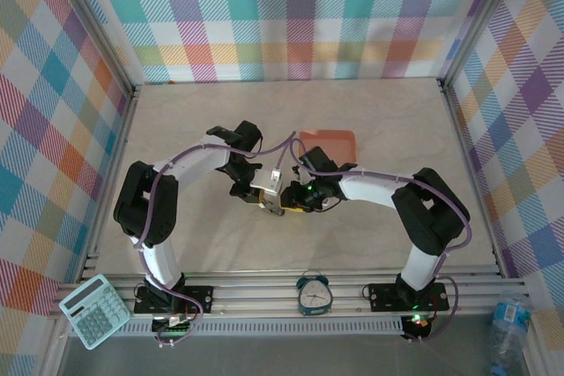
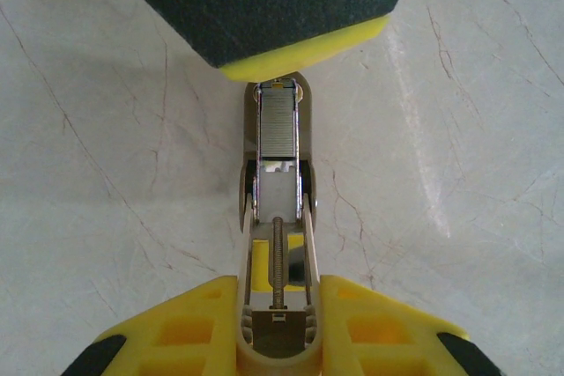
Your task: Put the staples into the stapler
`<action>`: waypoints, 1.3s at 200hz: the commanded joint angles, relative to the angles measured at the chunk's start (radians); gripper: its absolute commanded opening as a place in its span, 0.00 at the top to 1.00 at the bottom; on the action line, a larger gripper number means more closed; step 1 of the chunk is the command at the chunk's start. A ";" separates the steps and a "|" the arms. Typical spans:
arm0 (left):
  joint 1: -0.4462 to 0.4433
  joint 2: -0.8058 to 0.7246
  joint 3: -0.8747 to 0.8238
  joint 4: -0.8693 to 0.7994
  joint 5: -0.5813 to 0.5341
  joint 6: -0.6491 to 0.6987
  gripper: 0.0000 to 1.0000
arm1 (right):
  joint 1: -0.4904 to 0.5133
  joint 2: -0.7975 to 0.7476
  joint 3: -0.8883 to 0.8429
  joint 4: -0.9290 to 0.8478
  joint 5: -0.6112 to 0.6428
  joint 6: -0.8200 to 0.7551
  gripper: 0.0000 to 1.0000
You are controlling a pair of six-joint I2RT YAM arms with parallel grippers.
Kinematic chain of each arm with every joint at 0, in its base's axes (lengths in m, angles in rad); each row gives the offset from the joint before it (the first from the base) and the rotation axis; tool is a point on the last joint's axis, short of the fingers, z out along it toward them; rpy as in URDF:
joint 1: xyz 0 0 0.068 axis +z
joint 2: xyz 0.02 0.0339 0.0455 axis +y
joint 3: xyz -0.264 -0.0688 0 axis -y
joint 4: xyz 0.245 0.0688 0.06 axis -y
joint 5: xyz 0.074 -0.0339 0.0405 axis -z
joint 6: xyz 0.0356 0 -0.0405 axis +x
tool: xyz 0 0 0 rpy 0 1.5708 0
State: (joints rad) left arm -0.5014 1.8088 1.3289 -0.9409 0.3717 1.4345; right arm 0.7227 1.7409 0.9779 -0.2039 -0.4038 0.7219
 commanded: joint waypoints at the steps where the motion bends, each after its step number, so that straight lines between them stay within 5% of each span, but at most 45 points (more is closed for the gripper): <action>1: 0.004 -0.029 -0.018 -0.019 0.004 -0.018 0.87 | 0.020 0.031 0.037 -0.037 0.011 0.008 0.66; 117: 0.010 -0.108 -0.099 -0.015 0.004 -0.085 0.87 | 0.085 -0.153 -0.081 0.011 0.140 0.037 0.64; 260: 0.043 -0.230 -0.287 0.116 0.014 -0.154 0.87 | 0.147 0.077 0.082 -0.033 0.086 0.053 0.68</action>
State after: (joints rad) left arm -0.4675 1.6047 1.0595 -0.8429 0.3733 1.2789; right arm 0.8700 1.7863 1.0237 -0.2192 -0.2905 0.7712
